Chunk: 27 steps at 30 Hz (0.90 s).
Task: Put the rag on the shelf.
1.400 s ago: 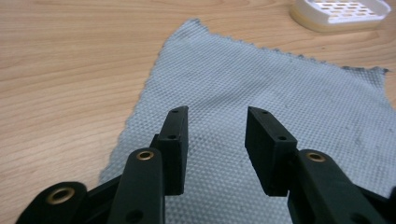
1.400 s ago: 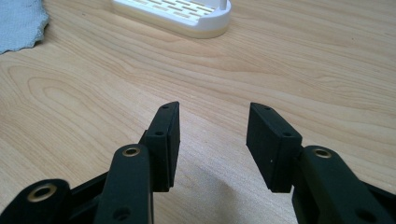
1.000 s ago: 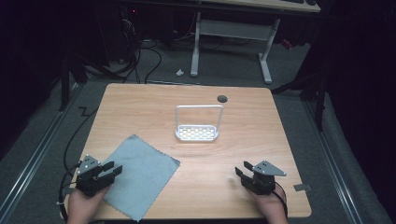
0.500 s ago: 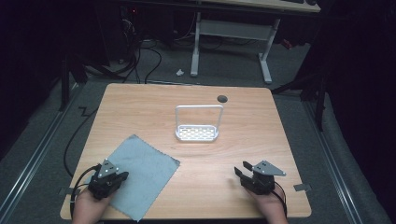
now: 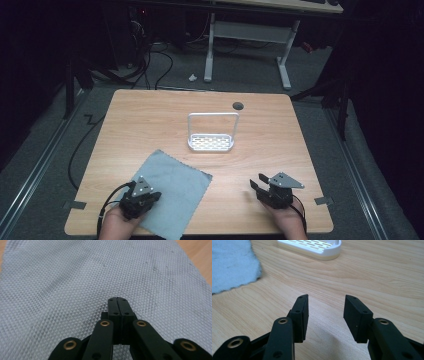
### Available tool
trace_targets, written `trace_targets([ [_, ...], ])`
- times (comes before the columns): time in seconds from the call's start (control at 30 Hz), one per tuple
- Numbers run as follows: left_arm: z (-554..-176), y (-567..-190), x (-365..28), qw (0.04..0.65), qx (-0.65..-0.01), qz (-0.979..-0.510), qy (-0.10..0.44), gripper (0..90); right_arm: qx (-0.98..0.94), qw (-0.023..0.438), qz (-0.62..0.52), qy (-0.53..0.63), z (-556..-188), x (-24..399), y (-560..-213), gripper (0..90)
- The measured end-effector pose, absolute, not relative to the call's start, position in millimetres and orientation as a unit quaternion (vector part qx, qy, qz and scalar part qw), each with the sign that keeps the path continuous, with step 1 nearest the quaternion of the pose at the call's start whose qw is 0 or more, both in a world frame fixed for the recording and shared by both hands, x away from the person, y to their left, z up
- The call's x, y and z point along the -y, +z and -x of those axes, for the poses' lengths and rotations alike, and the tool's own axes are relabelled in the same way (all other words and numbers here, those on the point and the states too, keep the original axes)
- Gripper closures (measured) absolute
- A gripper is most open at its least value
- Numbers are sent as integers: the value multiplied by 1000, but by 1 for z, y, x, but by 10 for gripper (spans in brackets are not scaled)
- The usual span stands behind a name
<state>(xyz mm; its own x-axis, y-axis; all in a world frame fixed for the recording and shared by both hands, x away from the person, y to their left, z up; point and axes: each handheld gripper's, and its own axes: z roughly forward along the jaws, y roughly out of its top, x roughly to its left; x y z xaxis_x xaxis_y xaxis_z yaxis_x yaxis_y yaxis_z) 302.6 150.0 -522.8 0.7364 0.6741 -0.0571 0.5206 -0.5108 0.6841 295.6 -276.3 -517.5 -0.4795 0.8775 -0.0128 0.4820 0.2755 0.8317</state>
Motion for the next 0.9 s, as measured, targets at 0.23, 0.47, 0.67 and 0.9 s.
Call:
trace_targets([
  [0.23, -295, -524, -101, 376, -310, -871, 59, 896, -766, 242, -438, 403, -296, 271, -517, 597],
  [0.47, -296, -515, -113, 388, -320, -859, 100, 895, -785, 218, -414, 405, -288, 254, -517, 685],
  [0.67, -306, -518, -156, 374, -370, -841, 127, 878, -816, 179, -368, 409, -274, 223, -515, 882],
  [0.9, -311, -524, -154, 368, -374, -842, 122, 867, -865, 143, -298, 377, -261, 184, -522, 900],
])
